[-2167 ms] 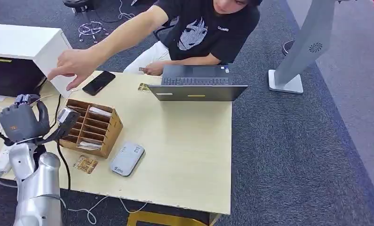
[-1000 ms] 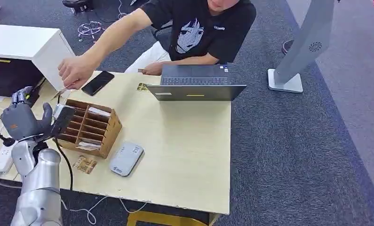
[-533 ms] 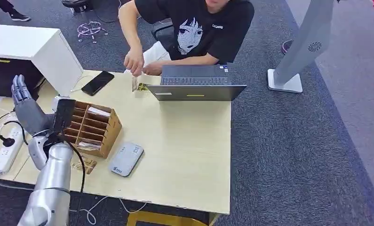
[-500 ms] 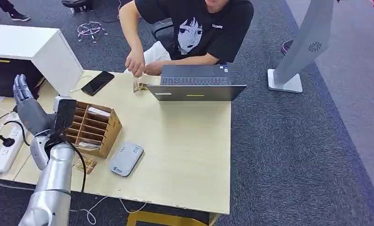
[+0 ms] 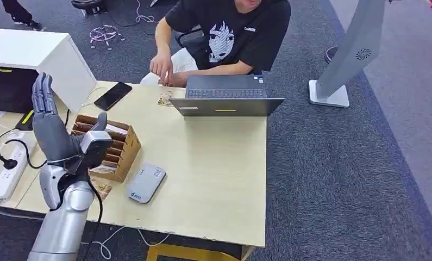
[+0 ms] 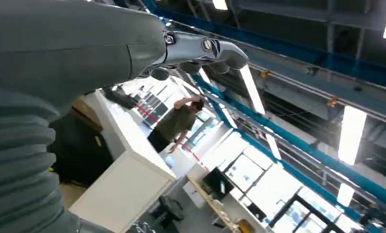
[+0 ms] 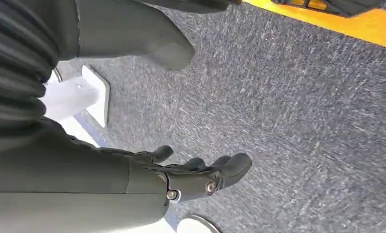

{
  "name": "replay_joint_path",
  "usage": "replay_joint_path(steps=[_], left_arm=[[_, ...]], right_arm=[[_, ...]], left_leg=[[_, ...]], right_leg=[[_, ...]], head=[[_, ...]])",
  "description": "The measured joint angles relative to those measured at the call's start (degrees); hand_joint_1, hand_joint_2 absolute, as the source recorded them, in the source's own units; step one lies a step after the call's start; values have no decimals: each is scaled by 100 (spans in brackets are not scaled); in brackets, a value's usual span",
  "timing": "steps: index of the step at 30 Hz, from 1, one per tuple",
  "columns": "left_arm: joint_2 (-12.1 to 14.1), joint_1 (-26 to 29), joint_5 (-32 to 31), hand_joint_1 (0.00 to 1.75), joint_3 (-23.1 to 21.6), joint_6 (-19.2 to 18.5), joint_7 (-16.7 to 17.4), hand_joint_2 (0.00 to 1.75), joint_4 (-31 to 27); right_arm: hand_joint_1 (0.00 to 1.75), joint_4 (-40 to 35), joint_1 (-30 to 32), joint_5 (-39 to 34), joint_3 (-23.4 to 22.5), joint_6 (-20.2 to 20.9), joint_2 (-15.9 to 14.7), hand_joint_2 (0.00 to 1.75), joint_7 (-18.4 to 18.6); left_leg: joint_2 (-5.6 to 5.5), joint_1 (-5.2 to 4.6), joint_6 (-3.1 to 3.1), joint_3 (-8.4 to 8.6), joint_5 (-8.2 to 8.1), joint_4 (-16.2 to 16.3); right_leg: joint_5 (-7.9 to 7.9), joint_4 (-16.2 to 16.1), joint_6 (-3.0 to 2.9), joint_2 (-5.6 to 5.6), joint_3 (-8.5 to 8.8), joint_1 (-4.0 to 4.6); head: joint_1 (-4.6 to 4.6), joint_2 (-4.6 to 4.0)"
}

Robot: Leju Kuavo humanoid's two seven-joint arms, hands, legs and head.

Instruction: Pass the card to the sensor for recognition and then transmit it.

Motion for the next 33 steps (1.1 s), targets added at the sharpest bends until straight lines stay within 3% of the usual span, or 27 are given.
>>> replay_joint_path(steps=[1,4,10,14,24,33], left_arm=[[81,116,-77,0,-87,-140,61,175,-175],[471,415,-247,0,-377,-1024,460,175,-670],[877,645,-262,0,-614,-1286,581,175,-1103],[1154,809,-538,0,-756,-1854,816,175,-1230],[1872,1824,-959,0,-800,-2255,964,175,-1551],[2129,2158,-1080,0,-800,-2365,999,175,-1711]], right_arm=[[0,0,10,-9,-18,-2,0,175,-2],[0,0,39,-96,-83,-2,0,175,-46],[0,0,49,-96,-166,4,0,175,-68],[0,0,51,-116,-205,46,0,175,-105],[0,9,58,-149,-312,109,0,175,-98],[0,13,57,-98,-350,116,0,175,-94]], left_leg=[[0,0,0,0,0,0],[1,0,0,-1,0,-1],[0,1,0,-3,0,-2],[6,0,0,-1,0,-3],[6,1,-4,-5,-3,-6],[0,1,-1,-5,0,-5]], right_leg=[[0,0,0,0,0,0],[-2,0,-1,1,-3,0],[-2,0,-2,0,-5,0],[-1,0,-1,6,-3,0],[-5,0,-4,6,-10,1],[-3,0,-3,-1,-4,0]], head=[[0,0],[0,0],[-2,-2],[-2,0],[-2,0],[0,0]])
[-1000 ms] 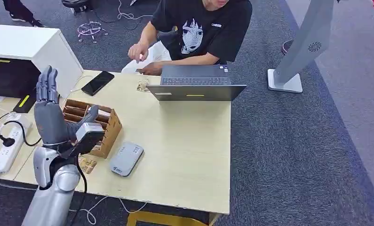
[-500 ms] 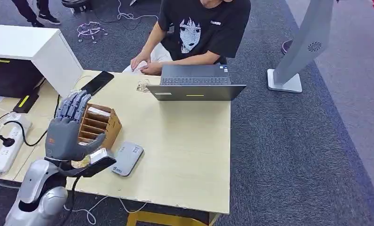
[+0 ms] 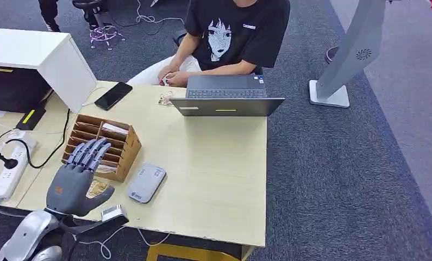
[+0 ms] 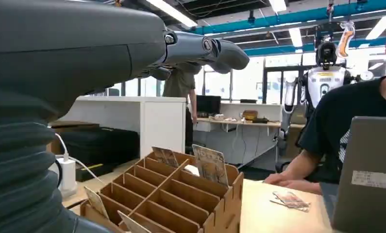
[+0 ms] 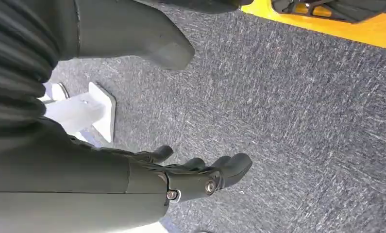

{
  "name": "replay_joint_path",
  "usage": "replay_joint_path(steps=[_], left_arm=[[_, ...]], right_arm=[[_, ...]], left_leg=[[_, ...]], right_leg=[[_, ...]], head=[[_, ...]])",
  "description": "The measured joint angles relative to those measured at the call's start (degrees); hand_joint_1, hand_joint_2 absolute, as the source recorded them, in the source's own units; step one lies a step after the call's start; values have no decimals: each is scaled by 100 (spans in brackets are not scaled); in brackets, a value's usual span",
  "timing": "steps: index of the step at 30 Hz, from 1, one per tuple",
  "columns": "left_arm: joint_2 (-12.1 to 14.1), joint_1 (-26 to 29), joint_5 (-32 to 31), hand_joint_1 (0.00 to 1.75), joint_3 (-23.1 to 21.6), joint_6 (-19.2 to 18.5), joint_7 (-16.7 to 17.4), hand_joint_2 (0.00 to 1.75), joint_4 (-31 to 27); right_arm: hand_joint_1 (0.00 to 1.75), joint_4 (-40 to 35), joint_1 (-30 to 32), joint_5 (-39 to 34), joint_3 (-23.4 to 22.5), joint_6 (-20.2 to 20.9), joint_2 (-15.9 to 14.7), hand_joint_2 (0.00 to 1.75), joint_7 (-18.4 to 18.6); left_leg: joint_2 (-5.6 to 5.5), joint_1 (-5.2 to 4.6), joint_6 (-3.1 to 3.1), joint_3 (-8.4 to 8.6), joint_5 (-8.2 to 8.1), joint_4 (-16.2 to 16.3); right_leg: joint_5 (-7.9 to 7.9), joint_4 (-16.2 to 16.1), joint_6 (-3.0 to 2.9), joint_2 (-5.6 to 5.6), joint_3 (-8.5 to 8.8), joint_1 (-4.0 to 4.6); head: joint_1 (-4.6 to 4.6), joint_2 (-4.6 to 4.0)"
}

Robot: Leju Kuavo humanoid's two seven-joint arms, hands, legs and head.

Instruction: Pass the card to the sensor for recognition and then transmit it.

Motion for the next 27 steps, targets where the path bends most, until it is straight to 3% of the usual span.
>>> replay_joint_path(steps=[7,13,20,27], left_arm=[[87,132,-332,0,44,-72,173,175,0],[33,238,-566,0,63,134,203,175,-4],[-42,394,-1453,0,149,243,772,175,-13],[-35,518,-1967,0,243,-37,1290,175,-2]], right_arm=[[0,2,-1,22,-15,2,0,175,13],[0,2,-4,28,-59,9,0,175,13],[0,2,-3,37,-109,2,0,175,22],[0,2,-3,39,-164,-9,0,175,37]], left_leg=[[-1,0,0,0,0,0],[-2,0,0,-1,0,0],[-2,0,0,0,0,0],[-2,0,0,-1,0,0]], right_leg=[[0,0,0,0,0,0],[-1,0,-1,-3,0,0],[0,0,0,-3,0,0],[-1,0,-1,-3,-1,1]], head=[[-2,0],[0,0],[0,0],[0,0]])
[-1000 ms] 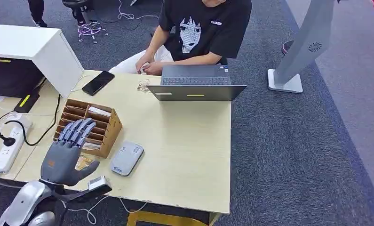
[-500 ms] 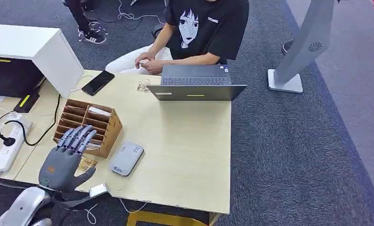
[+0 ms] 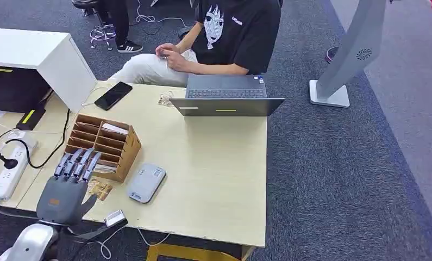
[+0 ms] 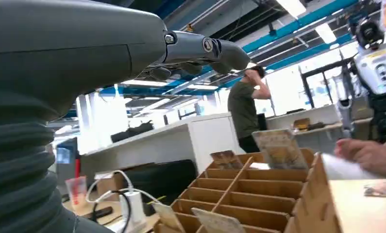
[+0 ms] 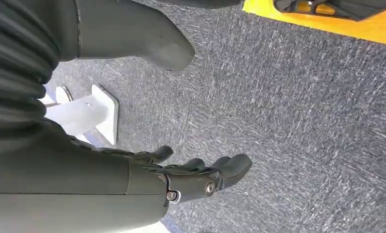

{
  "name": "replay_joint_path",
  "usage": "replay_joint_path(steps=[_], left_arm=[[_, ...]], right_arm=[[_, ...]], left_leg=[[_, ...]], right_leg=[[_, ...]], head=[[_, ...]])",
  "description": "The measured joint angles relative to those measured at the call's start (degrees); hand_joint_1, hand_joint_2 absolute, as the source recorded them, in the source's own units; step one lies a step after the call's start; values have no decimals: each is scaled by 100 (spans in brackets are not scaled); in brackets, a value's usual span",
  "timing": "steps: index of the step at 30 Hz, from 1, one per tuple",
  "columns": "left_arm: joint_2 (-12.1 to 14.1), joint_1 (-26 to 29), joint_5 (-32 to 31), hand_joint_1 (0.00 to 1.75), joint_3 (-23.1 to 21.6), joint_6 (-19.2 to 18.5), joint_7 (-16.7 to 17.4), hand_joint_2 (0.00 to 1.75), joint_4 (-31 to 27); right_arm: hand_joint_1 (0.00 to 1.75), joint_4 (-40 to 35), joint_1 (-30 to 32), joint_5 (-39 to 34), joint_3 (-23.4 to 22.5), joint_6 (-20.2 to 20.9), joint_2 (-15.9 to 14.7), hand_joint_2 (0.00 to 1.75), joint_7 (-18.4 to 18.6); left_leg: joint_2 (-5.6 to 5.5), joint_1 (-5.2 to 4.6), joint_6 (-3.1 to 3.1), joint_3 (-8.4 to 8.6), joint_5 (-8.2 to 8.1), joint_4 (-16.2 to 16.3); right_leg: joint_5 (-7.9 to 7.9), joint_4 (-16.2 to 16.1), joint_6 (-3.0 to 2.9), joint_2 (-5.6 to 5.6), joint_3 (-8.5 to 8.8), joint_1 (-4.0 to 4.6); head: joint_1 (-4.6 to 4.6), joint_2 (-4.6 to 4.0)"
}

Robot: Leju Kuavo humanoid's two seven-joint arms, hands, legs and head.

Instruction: Pass the card to the sensor for recognition and then transmit it.

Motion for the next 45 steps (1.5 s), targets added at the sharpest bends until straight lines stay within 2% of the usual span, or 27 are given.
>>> replay_joint_path(steps=[2,5,19,21,23,25,35,45], left_arm=[[20,1,-140,0,50,-179,170,175,37],[70,0,-188,0,160,-264,240,175,98],[116,-39,-109,0,321,-444,301,175,295],[83,-127,-35,0,358,-176,139,175,383],[-53,-279,3,0,402,263,-44,175,529],[-164,-397,40,0,402,473,-175,175,652],[-489,-1059,151,0,367,343,-405,175,1517],[-612,-1284,315,0,356,370,-451,175,1882]], right_arm=[[0,0,-1,4,-13,-2,0,175,2],[0,0,0,13,-33,-2,0,175,4],[0,-2,-2,105,-46,-2,0,175,22],[0,-2,-2,153,-44,2,0,175,26],[0,-2,-9,243,-44,13,0,175,31],[0,-2,-14,300,-44,17,0,175,35],[0,-20,-44,385,-42,66,0,175,31],[0,-26,-72,385,-41,94,0,175,-4]], left_leg=[[0,0,0,0,0,0],[0,1,0,0,0,0],[0,1,0,1,0,0],[-2,0,0,0,0,0],[-4,0,0,1,0,0],[-4,0,-1,2,1,0],[-3,0,-3,2,3,0],[-1,0,-3,1,3,0]], right_leg=[[0,0,0,-1,0,0],[0,0,0,-1,0,0],[0,0,0,-1,-1,0],[0,0,0,-3,-1,0],[0,0,0,-6,2,0],[1,0,1,-7,2,0],[2,0,1,-6,0,0],[1,0,1,-4,-2,0]], head=[[0,0],[0,0],[-2,0],[0,0],[0,0],[0,0],[0,0],[0,0]])
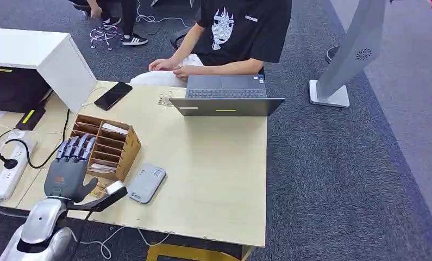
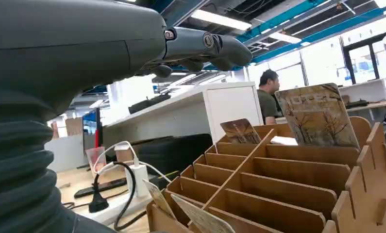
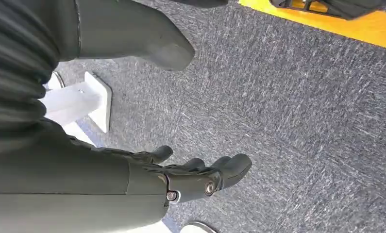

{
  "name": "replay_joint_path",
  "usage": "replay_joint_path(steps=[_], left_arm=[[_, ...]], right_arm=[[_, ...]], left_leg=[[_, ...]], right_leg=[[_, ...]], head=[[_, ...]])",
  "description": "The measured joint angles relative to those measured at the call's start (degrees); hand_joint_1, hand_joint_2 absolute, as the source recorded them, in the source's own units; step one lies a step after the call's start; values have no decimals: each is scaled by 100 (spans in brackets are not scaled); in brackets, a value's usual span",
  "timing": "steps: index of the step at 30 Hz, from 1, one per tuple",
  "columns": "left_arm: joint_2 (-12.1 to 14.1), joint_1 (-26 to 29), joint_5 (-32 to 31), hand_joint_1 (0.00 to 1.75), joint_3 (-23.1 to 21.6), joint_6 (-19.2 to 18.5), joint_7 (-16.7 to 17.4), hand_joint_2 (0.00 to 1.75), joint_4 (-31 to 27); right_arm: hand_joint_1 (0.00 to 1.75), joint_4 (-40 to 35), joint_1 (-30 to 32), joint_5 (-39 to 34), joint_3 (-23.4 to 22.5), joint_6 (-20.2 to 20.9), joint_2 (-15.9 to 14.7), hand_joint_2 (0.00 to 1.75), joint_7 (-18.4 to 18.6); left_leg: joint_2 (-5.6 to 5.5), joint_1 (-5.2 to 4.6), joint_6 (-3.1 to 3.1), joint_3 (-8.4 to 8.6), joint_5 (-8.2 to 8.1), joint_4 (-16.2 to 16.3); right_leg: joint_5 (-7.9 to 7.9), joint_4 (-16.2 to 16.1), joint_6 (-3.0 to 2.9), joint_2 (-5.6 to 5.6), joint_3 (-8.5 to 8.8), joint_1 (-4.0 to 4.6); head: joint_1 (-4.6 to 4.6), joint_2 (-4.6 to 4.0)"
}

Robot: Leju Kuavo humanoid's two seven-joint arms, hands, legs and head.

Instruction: Pass the card to the sensor for recognition and then transmit it.

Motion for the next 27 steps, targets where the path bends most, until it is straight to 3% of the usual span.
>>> replay_joint_path(steps=[27], left_arm=[[-4,-37,184,0,0,-42,-26,175,247]], right_arm=[[0,0,-7,26,0,-2,0,175,-11]], left_leg=[[0,0,0,0,0,0]], right_leg=[[0,0,0,0,0,0]], head=[[0,0]])
